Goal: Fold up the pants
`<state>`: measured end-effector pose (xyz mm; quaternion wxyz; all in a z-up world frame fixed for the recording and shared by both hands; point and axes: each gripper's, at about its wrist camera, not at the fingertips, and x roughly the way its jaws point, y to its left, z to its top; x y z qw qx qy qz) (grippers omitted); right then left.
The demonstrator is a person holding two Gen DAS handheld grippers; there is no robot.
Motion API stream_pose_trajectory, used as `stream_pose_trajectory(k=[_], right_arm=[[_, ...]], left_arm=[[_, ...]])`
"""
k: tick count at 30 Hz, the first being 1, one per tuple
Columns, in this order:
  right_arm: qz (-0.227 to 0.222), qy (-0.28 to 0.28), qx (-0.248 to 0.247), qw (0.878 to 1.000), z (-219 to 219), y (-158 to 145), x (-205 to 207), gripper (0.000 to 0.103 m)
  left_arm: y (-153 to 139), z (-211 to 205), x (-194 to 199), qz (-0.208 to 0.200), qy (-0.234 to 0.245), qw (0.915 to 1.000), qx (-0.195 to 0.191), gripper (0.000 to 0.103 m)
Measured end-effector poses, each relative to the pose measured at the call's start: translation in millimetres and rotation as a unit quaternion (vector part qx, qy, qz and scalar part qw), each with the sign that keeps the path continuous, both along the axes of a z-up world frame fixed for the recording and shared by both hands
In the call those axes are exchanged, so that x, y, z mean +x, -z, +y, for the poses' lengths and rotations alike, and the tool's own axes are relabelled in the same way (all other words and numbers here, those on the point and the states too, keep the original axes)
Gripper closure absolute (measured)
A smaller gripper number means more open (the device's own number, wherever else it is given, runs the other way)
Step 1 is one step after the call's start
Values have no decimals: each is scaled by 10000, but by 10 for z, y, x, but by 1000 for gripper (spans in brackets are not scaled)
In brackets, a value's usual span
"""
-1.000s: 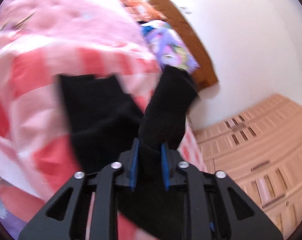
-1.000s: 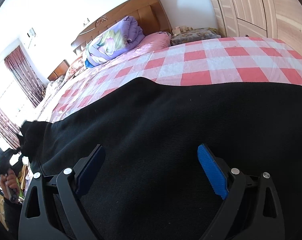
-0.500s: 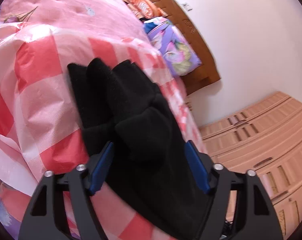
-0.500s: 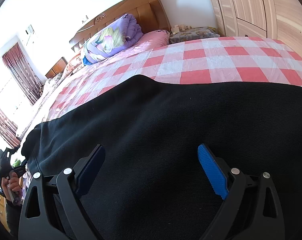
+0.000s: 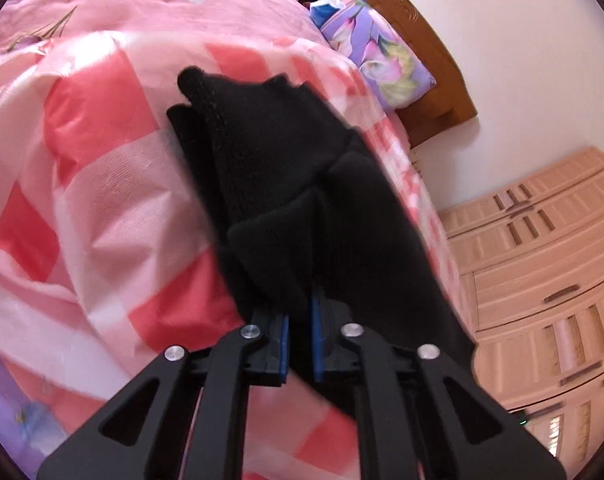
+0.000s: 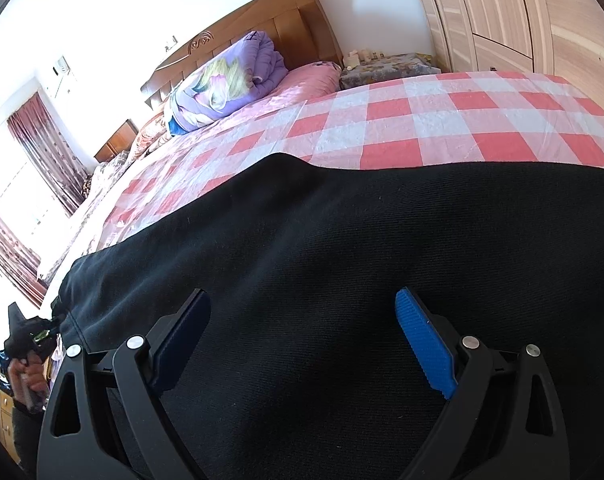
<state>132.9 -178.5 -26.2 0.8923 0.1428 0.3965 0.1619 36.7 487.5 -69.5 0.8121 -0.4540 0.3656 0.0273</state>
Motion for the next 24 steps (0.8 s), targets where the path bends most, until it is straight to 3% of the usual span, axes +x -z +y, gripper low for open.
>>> stream_pose_trajectory(k=[2, 3, 6, 7, 10, 13, 15, 17, 18, 21, 24], right_arm=[[1, 0, 2, 10000, -2, 0, 0, 12], [1, 2, 7, 10000, -2, 1, 0, 12], [-2, -1, 2, 10000, -3, 0, -2, 12], [-4, 3, 9, 10000, -5, 0, 0, 12], [-84, 33, -101, 9999, 19, -25, -28, 12], [-529, -388, -836, 9943, 286, -152, -226, 12], [-845, -886, -1198, 9852, 513, -217, -426, 12], [-1200, -1652, -1374, 9692, 777, -286, -731, 12], [-1314, -1891, -1391, 9631, 851, -305, -831, 12], [-1612, -2760, -1476, 9360, 1146, -322, -1148, 19], [-1488, -3211, -1516, 9229, 1347, -217, -1211, 29]], left_arm=[[-3, 3, -25, -107, -38, 9999, -22, 90], [-31, -25, -47, -126, -62, 9999, 47, 85], [-148, -101, -108, -280, -148, 9994, 140, 40], [-244, -182, -199, -355, -277, 9985, 310, 36], [-487, -557, -326, -453, -247, 9935, 1017, 35], [-613, -1053, -284, -563, 402, 9875, 1414, 35], [-651, -1379, -222, -498, 765, 9762, 1966, 35], [-654, -1724, -105, -469, 1152, 9573, 2609, 35], [-621, -1821, -51, -429, 1265, 9522, 2748, 35], [-472, -1916, 119, -308, 1394, 9543, 2624, 35], [-356, -1909, 244, -130, 1260, 9581, 2568, 35]])
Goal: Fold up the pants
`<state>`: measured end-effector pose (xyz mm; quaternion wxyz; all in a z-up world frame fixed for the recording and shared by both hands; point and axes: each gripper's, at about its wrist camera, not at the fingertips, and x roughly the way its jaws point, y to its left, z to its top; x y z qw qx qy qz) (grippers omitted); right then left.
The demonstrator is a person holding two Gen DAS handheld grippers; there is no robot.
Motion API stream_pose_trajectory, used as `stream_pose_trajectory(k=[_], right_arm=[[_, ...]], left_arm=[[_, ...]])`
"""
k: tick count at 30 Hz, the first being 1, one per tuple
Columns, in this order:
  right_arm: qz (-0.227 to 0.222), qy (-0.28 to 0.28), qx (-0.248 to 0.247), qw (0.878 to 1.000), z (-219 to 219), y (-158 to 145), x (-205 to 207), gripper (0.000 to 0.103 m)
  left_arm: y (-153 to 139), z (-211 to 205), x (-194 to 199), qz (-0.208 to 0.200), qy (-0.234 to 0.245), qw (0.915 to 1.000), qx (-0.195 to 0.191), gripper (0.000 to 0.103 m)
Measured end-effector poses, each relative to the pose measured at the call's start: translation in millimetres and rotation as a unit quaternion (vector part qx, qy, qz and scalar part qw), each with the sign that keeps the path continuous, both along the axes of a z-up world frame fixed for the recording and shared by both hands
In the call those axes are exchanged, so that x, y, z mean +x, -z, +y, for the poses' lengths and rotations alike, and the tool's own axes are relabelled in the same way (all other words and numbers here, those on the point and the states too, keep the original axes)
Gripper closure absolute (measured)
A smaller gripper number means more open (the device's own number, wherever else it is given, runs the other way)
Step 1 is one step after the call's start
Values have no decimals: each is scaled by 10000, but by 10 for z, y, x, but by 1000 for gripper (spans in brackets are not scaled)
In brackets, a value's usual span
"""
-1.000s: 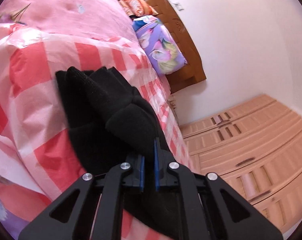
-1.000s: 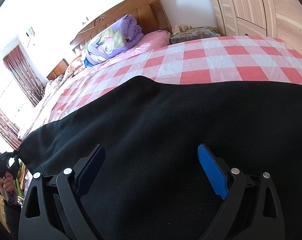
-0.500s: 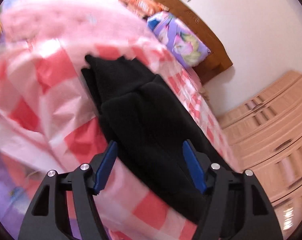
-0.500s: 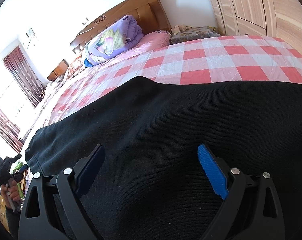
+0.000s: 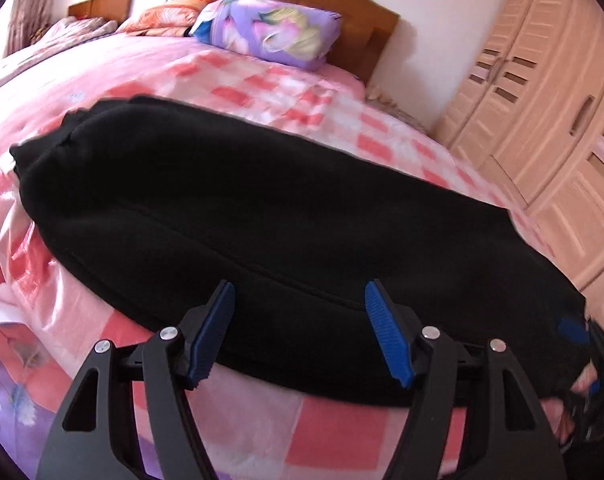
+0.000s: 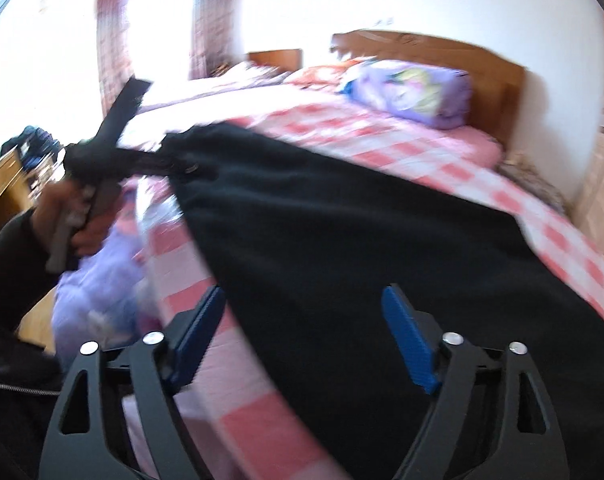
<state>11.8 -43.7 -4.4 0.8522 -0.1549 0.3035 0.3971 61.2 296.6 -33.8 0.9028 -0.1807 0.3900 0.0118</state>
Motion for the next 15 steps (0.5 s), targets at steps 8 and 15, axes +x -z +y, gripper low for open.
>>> stream_pose_trajectory(k=[8, 15], right_arm=[[-220, -336, -791, 9961, 189, 321, -148, 43], [-359, -308, -721, 9963, 122, 236, -108, 85]], left_arm=[[23, -45, -89, 95, 155, 9998, 62, 32], [16, -105, -58, 182, 150, 9996, 151, 25]])
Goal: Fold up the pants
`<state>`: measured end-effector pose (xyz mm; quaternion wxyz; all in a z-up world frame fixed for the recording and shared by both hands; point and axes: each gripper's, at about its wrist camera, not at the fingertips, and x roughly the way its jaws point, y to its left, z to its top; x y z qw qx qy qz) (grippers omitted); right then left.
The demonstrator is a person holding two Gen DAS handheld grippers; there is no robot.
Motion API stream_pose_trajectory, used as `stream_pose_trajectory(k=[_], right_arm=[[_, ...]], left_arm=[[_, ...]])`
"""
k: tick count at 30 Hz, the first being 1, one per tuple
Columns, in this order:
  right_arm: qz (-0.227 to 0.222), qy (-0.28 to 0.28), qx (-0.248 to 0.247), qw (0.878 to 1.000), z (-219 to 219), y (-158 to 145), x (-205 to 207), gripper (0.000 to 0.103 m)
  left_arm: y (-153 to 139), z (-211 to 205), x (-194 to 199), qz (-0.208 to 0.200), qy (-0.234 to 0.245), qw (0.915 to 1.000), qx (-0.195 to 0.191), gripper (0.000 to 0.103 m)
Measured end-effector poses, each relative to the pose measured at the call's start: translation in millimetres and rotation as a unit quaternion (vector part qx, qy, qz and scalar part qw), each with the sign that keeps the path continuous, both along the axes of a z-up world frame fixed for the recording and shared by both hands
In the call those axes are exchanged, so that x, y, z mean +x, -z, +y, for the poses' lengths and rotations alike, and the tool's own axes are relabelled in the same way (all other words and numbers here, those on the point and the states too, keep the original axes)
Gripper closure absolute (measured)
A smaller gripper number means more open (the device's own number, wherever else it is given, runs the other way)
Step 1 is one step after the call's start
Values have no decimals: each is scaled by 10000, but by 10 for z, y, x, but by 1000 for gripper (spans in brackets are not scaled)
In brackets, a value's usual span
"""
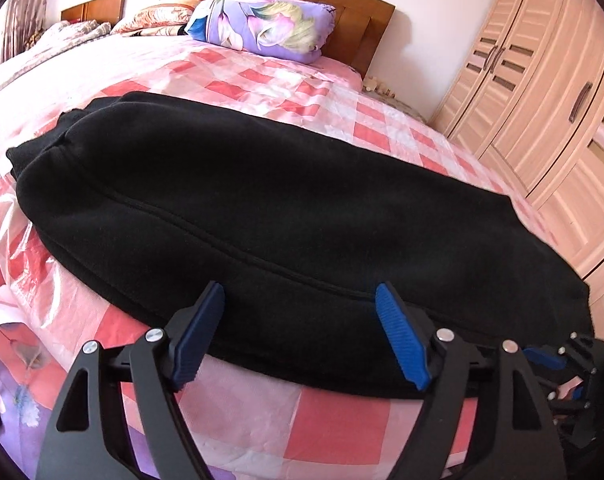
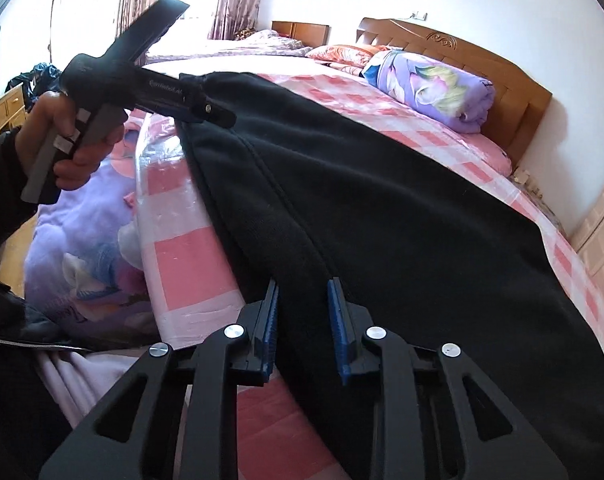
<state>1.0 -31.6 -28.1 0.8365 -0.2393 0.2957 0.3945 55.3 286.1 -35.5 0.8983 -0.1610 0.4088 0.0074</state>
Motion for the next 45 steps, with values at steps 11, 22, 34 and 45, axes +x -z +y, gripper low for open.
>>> stream_pose_trajectory(k=[11, 22, 34, 45], right_arm=[[503, 33, 59, 9987, -124, 68, -58, 93], [300, 1243, 472, 9907, -415, -289, 186, 12], [1142, 2465, 444, 9614, -1482, -16, 173, 11], [907, 3548, 729, 9277, -2002, 1, 184, 8]], left_arm=[[21, -37, 3, 615, -196, 9949, 780, 22], [-245, -740, 147, 139, 576, 9936, 962, 13], [50, -1183, 183, 298, 994, 9827, 1535, 8], [28, -1120, 47, 132, 1036, 9872, 1202, 2]])
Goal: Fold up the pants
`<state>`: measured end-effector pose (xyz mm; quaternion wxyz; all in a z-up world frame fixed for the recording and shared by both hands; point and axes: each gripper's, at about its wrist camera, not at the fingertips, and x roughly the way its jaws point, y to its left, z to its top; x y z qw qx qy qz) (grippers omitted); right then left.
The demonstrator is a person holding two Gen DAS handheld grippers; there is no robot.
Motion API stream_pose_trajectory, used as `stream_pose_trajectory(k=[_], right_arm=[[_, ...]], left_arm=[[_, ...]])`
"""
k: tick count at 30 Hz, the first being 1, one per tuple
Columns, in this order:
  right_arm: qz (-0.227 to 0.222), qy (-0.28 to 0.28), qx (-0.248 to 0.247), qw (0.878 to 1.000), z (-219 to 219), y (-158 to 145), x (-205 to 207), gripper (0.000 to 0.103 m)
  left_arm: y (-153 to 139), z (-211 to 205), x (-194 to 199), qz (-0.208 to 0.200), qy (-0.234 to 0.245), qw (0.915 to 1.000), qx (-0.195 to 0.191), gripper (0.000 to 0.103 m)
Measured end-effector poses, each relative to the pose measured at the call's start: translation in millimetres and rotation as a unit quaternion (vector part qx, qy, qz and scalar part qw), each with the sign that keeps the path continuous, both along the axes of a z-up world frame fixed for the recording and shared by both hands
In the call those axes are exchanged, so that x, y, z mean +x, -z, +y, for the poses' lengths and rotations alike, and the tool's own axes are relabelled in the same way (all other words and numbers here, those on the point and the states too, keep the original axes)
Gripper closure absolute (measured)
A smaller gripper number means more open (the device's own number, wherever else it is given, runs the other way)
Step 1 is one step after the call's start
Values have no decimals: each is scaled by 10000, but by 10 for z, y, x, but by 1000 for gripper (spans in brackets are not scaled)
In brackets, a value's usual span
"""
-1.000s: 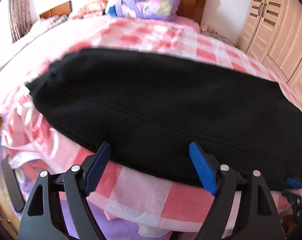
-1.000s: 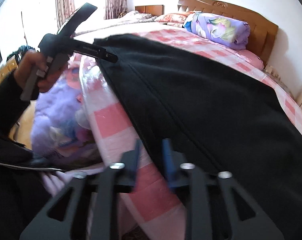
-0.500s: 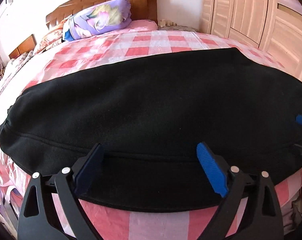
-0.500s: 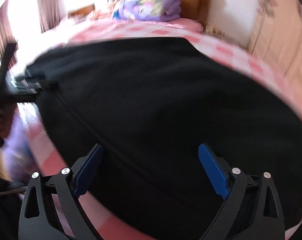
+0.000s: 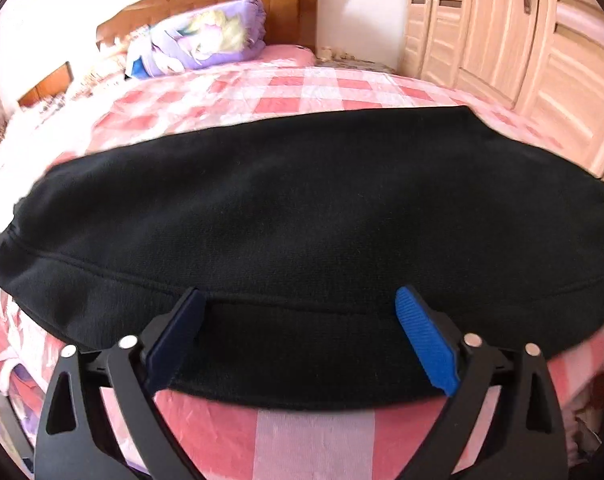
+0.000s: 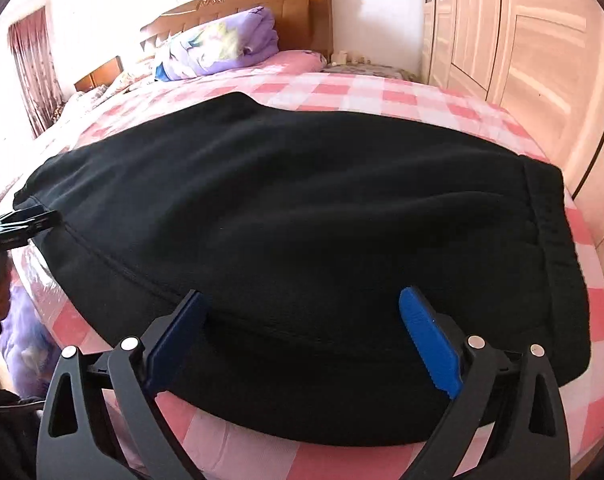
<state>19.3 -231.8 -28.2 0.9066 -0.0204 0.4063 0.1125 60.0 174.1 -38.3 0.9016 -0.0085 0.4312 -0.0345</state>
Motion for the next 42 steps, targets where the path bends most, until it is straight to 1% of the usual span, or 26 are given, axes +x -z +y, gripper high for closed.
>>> stream_pose_trajectory(k=[2, 3, 4, 6, 7, 9, 10, 13, 15, 17, 22, 25, 27, 28, 29, 30, 32, 33, 34, 35, 36, 37, 38, 39, 40, 42], right_arm=[[85, 25, -93, 9999, 18, -28, 6, 8], [149, 47, -121, 9998, 33, -54, 15, 8], [189, 74, -89, 9998, 43, -93, 22, 8], [116, 24, 287, 9995, 75, -213, 6, 8], [-17, -80, 628, 9980, 113, -313, -12, 8], [-240, -295, 1111, 9931, 217, -464, 9, 5], [-334, -435, 1290, 9901, 342, -548, 27, 5], [-394, -785, 1285, 9878, 733, -640, 175, 5], [-368, -1122, 1075, 9872, 1069, -647, 250, 5], [-331, -1306, 925, 9866, 1306, -620, 301, 5], [-69, -1787, 867, 9800, 1784, -511, 284, 5], [-17, -1992, 746, 9771, 1962, -457, 239, 5], [32, -2037, 776, 9759, 2030, -429, 260, 5], [67, -2079, 835, 9746, 2078, -417, 286, 5], [78, -2101, 869, 9738, 2127, -412, 316, 5], [87, -2119, 885, 9732, 2165, -399, 364, 5], [128, -2054, 837, 9750, 2265, -380, 477, 5], [183, -1968, 795, 9770, 2303, -356, 543, 5], [228, -1901, 753, 9786, 2330, -330, 594, 5], [262, -1847, 727, 9797, 2330, -305, 628, 5], [305, -1787, 728, 9807, 2318, -269, 650, 5], [342, -1748, 746, 9812, 2295, -240, 663, 5], [406, -1679, 784, 9818, 2251, -193, 674, 5], [440, -1601, 829, 9826, 2206, -162, 684, 5], [443, -1516, 900, 9833, 2153, -145, 682, 5], [393, -1307, 1159, 9838, 1985, -156, 684, 5]], left_arm=[[-43, 126, -112, -33, 97, 9995, -302, 2], [-79, 226, -186, -115, 29, 9989, -451, 2], [-137, 418, -297, -291, -109, 9967, -753, 2], [-199, 816, -427, -468, -459, 9894, -1297, 2], [-208, 1148, -485, -548, -861, 9807, -1667, 2], [-146, 1739, -568, -561, -1617, 9566, -2360, 2], [-62, 2131, -619, -580, -2137, 9334, -2823, 3], [34, 2737, -682, -812, -2817, 8982, -3275, 5], [56, 2975, -640, -900, -2940, 8874, -3434, 6], [87, 3083, -536, -839, -2913, 8860, -3510, 6], [224, 3163, -296, -668, -2874, 8821, -3673, 13], [259, 3176, -172, -631, -2866, 8784, -3773, 22], [294, 3233, -102, -566, -2888, 8760, -3822, 34], [330, 3292, -64, -522, -2935, 8742, -3834, 44], [359, 3328, -52, -495, -2997, 8710, -3860, 48], [383, 3356, -60, -493, -3038, 8688, -3878, 59], [378, 3373, -90, -556, -3003, 8693, -3886, 74], [328, 3346, -150, -667, -3015, 8713, -3813, 77], [263, 3302, -190, -775, -3010, 8749, -3715, 78], [152, 3230, -218, -915, -2987, 8829, -3506, 79], [7, 3113, -253, -1076, -2911, 8955, -3191, 79], [-222, 2899, -283, -1300, -2736, 9158, -2638, 79], [-425, 2668, -303, -1495, -2505, 9324, -2134, 79], [-566, 2473, -319, -1648, -2277, 9433, -1767, 79], [-767, 2126, -324, -1869, -1841, 9574, -1204, 79], [-1005, 1493, -310, -2128, -1087, 9702, -392, 79]])
